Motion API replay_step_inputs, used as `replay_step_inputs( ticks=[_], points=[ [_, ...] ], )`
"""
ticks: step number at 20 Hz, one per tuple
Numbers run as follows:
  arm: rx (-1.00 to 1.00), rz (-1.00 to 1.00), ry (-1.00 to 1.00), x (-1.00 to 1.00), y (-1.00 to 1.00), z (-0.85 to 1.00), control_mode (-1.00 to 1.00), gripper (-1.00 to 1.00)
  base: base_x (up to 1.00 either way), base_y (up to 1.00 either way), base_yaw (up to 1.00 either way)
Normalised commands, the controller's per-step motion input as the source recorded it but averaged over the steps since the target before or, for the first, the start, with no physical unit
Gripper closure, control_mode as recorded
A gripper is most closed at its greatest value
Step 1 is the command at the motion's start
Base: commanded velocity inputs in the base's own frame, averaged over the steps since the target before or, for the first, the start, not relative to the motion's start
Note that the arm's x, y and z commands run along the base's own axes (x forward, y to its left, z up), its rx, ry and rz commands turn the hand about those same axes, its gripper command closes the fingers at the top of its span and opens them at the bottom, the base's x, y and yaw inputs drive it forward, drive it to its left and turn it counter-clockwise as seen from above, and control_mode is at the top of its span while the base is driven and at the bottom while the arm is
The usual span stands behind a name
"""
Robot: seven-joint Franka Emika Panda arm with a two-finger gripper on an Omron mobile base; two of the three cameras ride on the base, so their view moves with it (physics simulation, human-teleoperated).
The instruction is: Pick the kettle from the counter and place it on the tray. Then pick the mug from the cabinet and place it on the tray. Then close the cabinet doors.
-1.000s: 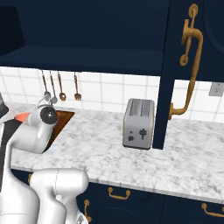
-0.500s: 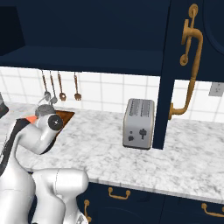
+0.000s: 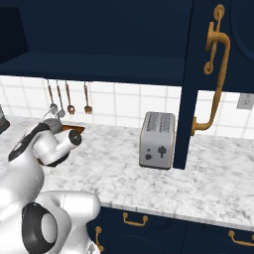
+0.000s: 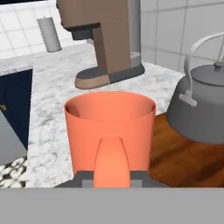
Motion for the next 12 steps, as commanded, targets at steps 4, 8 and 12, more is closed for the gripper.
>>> replay_step_inputs(
  ticks=[4, 8, 12],
  points=[
    [0.0, 0.11, -0.01, 0.33, 0.14, -0.18, -1.0, 1.0, 0.0, 0.0, 0.0],
    [0.0, 0.01, -0.01, 0.29, 0.17, -0.23, -1.0, 1.0, 0.0, 0.0, 0.0],
    [0.0, 0.0, -0.01, 0.33, 0.16, -0.27, -1.0, 1.0, 0.0, 0.0, 0.0]
  ],
)
